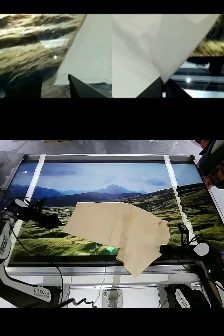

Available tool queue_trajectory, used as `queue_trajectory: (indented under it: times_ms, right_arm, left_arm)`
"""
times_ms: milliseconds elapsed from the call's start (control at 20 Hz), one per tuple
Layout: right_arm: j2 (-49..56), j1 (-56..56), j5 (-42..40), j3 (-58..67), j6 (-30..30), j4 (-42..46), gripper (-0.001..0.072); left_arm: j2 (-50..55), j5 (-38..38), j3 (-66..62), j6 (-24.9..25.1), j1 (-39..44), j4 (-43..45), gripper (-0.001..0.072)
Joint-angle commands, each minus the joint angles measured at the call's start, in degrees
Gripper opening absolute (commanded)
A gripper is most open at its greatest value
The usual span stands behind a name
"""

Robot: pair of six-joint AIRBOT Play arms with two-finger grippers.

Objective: Fold the clothes and pants, and hang the long-sleeved shirts on hangers.

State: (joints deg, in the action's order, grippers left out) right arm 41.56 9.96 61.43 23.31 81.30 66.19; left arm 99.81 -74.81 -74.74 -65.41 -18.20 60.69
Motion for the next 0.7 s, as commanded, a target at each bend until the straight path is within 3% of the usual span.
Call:
queue_trajectory:
  times_ms: [0, 150, 300, 350, 400, 650]
  right_arm:
    - [-0.31, 0.35, -1.09, 0.02, 0.13, -0.04, 0.0016]
    - [-0.31, 0.35, -1.11, 0.02, 0.13, -0.35, 0.0016]
    - [-0.31, 0.35, -1.11, 0.04, 0.15, -0.37, 0.0016]
    - [-0.31, 0.35, -1.09, 0.26, 0.13, -0.39, 0.0016]
    - [-0.31, 0.35, -1.05, 0.83, 0.13, -0.39, 0.0016]
    - [-0.31, 0.35, -1.44, 9.51, 0.11, -0.42, 0.0016]
  left_arm:
    - [3.72, -1.42, 0.02, 2.6, 0.74, -1.86, 0.0379]
    - [4.98, -1.42, 0.02, 2.89, 2.23, -2.25, 0.0372]
    - [5.05, -3.19, 0.02, 5.73, 3.74, -2.45, 0.0298]
    - [5.01, -4.2, 0.02, 6.29, 3.87, -2.45, 0.0108]
    - [4.85, -5.55, 0.0, 6.95, 3.87, -2.47, 0.001]
    - [-1.25, -7.74, -0.33, 8.52, 3.21, -3.37, 0.001]
